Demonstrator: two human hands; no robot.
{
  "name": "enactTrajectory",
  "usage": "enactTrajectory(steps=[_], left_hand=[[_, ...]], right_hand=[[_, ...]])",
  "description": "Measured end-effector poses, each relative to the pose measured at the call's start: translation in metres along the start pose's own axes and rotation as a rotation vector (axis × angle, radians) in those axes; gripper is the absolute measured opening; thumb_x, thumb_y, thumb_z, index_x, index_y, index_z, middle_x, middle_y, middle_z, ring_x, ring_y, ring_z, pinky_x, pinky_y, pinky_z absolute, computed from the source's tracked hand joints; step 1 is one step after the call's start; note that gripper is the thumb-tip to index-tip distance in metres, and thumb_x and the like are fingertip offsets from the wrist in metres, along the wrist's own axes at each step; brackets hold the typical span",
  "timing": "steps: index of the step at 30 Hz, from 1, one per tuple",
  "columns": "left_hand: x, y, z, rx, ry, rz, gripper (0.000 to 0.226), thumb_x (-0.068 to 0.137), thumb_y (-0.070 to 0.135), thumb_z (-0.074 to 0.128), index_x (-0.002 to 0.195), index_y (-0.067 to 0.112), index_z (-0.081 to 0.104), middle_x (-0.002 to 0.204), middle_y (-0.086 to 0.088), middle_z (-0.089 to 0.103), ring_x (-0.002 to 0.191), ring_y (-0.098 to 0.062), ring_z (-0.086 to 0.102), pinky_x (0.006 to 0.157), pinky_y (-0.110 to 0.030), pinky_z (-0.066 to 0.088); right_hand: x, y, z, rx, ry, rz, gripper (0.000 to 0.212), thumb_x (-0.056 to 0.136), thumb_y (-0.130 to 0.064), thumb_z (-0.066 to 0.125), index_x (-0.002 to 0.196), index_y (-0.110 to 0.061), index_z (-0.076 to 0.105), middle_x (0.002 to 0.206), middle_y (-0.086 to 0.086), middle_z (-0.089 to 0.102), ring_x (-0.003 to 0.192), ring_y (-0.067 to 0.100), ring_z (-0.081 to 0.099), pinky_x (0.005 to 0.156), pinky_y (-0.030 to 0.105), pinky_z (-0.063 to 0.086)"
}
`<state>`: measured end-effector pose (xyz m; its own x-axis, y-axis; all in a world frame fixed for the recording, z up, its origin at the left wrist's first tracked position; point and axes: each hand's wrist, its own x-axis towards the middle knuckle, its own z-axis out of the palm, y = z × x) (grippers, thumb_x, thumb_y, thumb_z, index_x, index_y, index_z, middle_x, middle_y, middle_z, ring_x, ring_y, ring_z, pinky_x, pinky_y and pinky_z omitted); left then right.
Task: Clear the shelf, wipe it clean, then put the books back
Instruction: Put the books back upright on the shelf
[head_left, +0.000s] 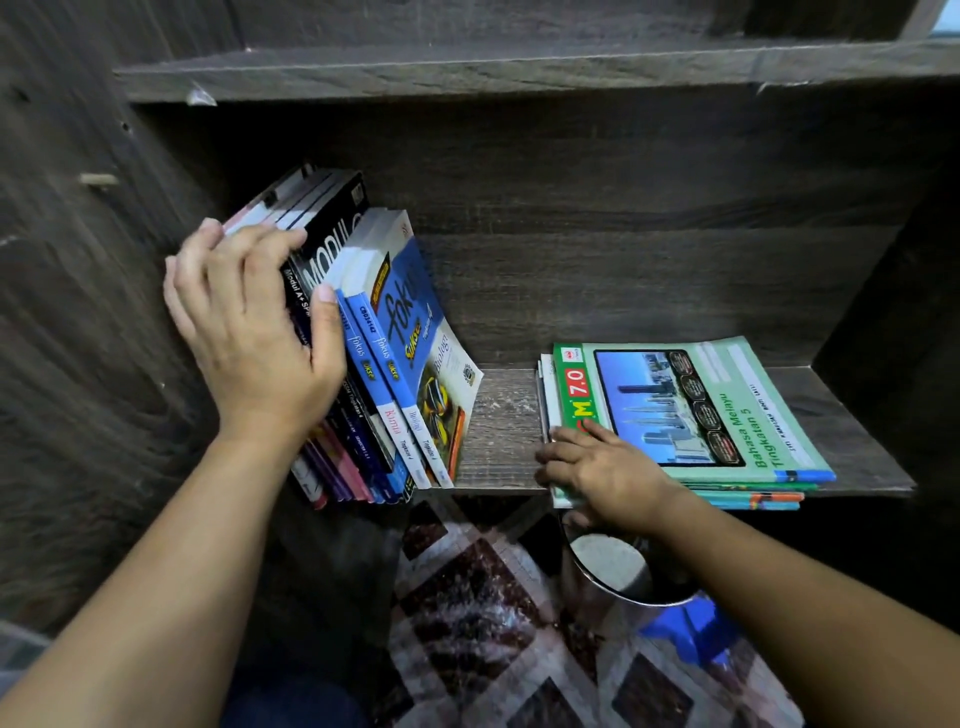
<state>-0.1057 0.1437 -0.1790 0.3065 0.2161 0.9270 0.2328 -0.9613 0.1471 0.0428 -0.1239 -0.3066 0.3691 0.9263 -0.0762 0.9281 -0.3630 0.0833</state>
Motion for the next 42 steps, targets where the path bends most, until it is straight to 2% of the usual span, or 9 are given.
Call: enactTrajectory(steps=[4, 8, 13, 18, 21, 32, 37, 39, 42], left_hand=[[0.000, 0.001, 0.002, -0.003, 0.009, -0.010, 0.038, 0.091, 0.031, 0.052, 0.124, 0.012, 0.054, 0.128, -0.010, 0.053, 0.133, -0.031, 0.033, 0.111, -0.057, 0.022], [0.000, 0.004, 0.004, 0.007, 0.023, -0.021, 0.038, 0.090, 0.030, 0.052, 0.123, 0.011, 0.055, 0.127, -0.011, 0.053, 0.132, -0.033, 0.034, 0.112, -0.056, 0.021], [0.000, 0.007, 0.005, 0.003, 0.030, -0.052, 0.038, 0.089, 0.029, 0.053, 0.122, 0.011, 0.054, 0.127, -0.012, 0.053, 0.133, -0.033, 0.033, 0.114, -0.053, 0.017], [0.001, 0.008, 0.007, -0.004, 0.039, -0.063, 0.037, 0.089, 0.029, 0.053, 0.121, 0.010, 0.055, 0.125, -0.012, 0.054, 0.133, -0.032, 0.032, 0.111, -0.057, 0.021], [0.002, 0.008, 0.009, -0.004, 0.045, -0.071, 0.037, 0.089, 0.029, 0.054, 0.120, 0.009, 0.056, 0.125, -0.012, 0.054, 0.132, -0.033, 0.033, 0.110, -0.058, 0.021], [0.006, 0.008, 0.002, -0.027, 0.053, -0.084, 0.029, 0.091, 0.022, 0.050, 0.115, 0.014, 0.063, 0.120, -0.004, 0.061, 0.127, -0.028, 0.040, 0.107, -0.055, 0.030], [0.005, -0.001, -0.005, -0.023, 0.030, -0.016, 0.031, 0.092, 0.020, 0.049, 0.119, 0.016, 0.064, 0.122, -0.002, 0.062, 0.127, -0.027, 0.043, 0.108, -0.049, 0.031], [0.005, -0.003, -0.005, -0.025, 0.022, -0.006, 0.032, 0.093, 0.020, 0.049, 0.121, 0.016, 0.064, 0.123, -0.002, 0.062, 0.127, -0.026, 0.043, 0.107, -0.050, 0.032], [0.005, -0.003, -0.005, -0.028, 0.019, -0.008, 0.033, 0.092, 0.019, 0.050, 0.122, 0.016, 0.064, 0.124, -0.001, 0.061, 0.128, -0.026, 0.042, 0.109, -0.047, 0.030]], right_hand=[[-0.022, 0.016, -0.018, 0.058, -0.075, 0.249, 0.084, 0.084, -0.071, 0.045, 0.153, -0.039, 0.009, 0.163, 0.004, -0.003, 0.149, 0.030, 0.002, 0.120, 0.047, 0.008], [-0.035, 0.021, -0.025, 0.058, -0.262, 0.397, 0.078, 0.095, -0.059, 0.042, 0.155, -0.029, 0.001, 0.162, 0.008, 0.006, 0.147, 0.035, 0.015, 0.117, 0.046, 0.024], [-0.028, -0.001, -0.032, -0.038, -0.190, 0.460, 0.056, 0.103, -0.036, 0.032, 0.152, -0.017, 0.015, 0.145, 0.013, 0.038, 0.128, 0.037, 0.045, 0.095, 0.045, 0.047], [-0.014, -0.023, -0.048, -0.070, -0.029, 0.507, 0.070, 0.097, -0.003, 0.032, 0.155, -0.020, -0.003, 0.156, 0.013, 0.022, 0.122, 0.039, 0.050, 0.083, 0.042, 0.050], [-0.007, -0.031, -0.073, -0.074, 0.215, 0.478, 0.074, 0.092, -0.003, 0.045, 0.154, -0.027, 0.012, 0.160, 0.012, 0.018, 0.109, 0.035, 0.061, 0.069, 0.038, 0.051], [0.063, -0.079, -0.174, 0.383, 0.952, 0.497, 0.050, 0.084, 0.006, 0.048, 0.131, -0.012, 0.052, 0.148, 0.011, 0.044, 0.100, 0.042, 0.065, 0.068, 0.047, 0.051], [0.103, -0.120, -0.162, 0.460, 1.011, 0.371, 0.040, 0.079, 0.007, 0.058, 0.116, -0.007, 0.061, 0.141, 0.018, 0.051, 0.069, 0.041, 0.069, 0.044, 0.040, 0.050], [0.111, -0.134, -0.150, 0.498, 0.929, 0.346, 0.039, 0.085, 0.005, 0.055, 0.122, -0.009, 0.056, 0.150, 0.014, 0.041, 0.079, 0.043, 0.068, 0.053, 0.043, 0.051], [0.107, -0.139, -0.140, 0.662, 0.691, 0.325, 0.047, 0.100, -0.008, 0.039, 0.146, -0.016, 0.034, 0.161, 0.005, 0.017, 0.123, 0.039, 0.052, 0.089, 0.045, 0.046]])
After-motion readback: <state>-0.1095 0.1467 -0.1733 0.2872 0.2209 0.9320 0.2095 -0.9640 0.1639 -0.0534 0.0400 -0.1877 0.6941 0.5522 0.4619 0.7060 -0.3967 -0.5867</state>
